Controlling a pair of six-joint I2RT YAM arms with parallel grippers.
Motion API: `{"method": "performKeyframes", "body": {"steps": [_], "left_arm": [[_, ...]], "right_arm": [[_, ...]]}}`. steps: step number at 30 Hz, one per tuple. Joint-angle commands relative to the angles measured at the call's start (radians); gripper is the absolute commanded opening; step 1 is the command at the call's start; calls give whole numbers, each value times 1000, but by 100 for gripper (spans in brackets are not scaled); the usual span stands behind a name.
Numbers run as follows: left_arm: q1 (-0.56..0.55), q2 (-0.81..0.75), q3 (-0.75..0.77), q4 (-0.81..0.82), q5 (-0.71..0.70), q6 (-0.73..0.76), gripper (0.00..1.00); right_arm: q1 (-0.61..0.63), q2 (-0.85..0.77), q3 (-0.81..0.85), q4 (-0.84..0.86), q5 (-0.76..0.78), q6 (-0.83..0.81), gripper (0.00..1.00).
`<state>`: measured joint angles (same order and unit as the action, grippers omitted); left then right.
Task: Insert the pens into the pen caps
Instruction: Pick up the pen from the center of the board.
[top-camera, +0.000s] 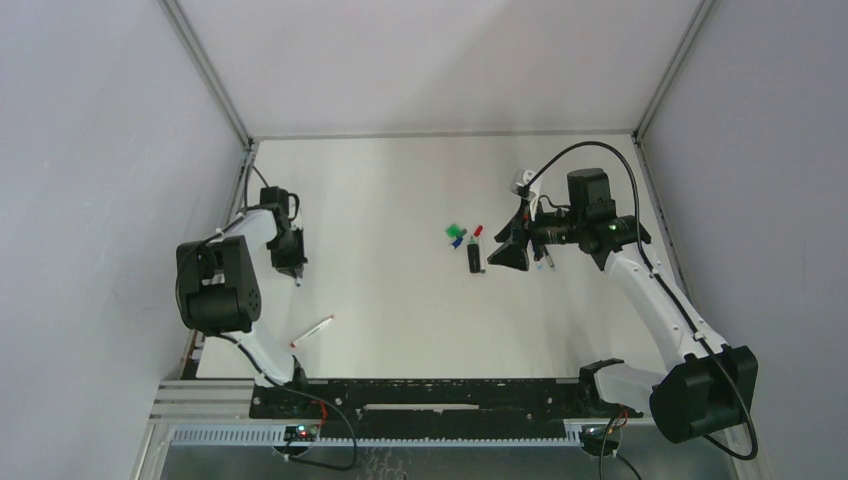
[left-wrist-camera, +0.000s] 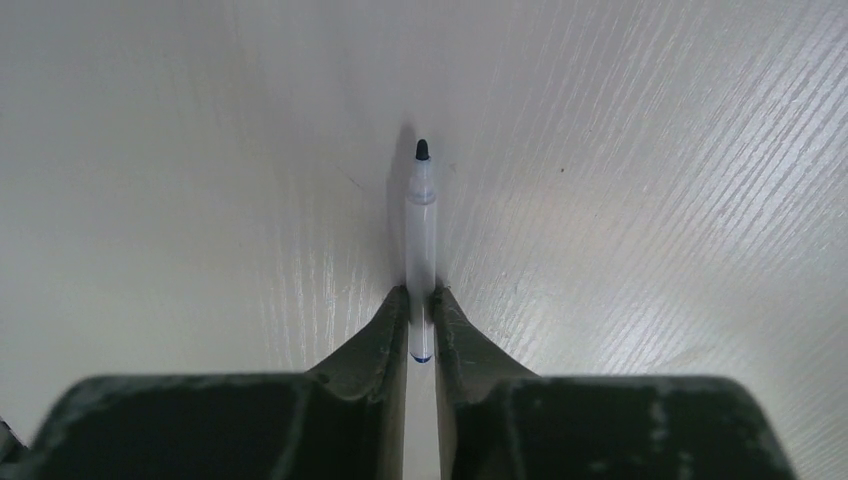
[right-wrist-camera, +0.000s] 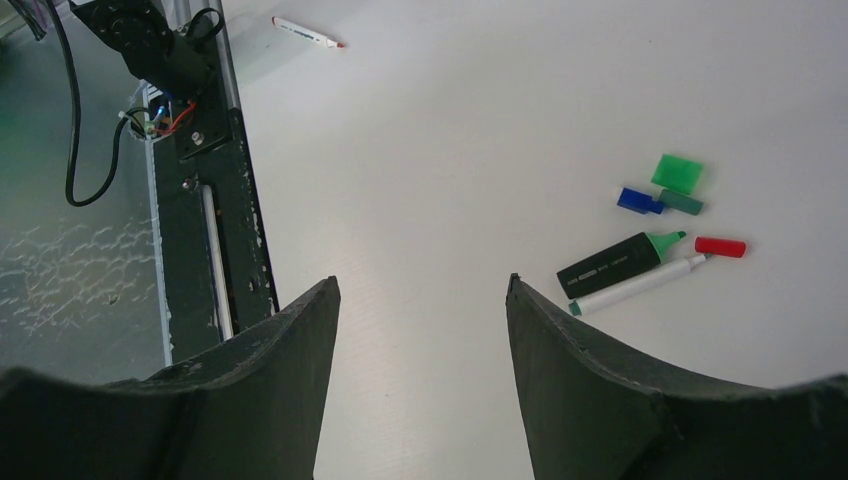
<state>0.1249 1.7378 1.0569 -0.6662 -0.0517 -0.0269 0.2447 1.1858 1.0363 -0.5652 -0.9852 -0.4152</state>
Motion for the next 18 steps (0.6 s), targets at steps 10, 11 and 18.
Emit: {"method": "performKeyframes", "body": {"steps": [10, 11, 18], "left_arm": [[4, 7, 34, -14, 65, 13, 0], [1, -3, 34, -10, 83, 15, 0], [-95, -111, 19, 16, 138, 13, 0]], "right_arm": [[7, -13, 5, 4, -9, -17, 69], [7, -12, 5, 3, -10, -17, 69], [5, -10, 5, 2, -21, -16, 69]]}}
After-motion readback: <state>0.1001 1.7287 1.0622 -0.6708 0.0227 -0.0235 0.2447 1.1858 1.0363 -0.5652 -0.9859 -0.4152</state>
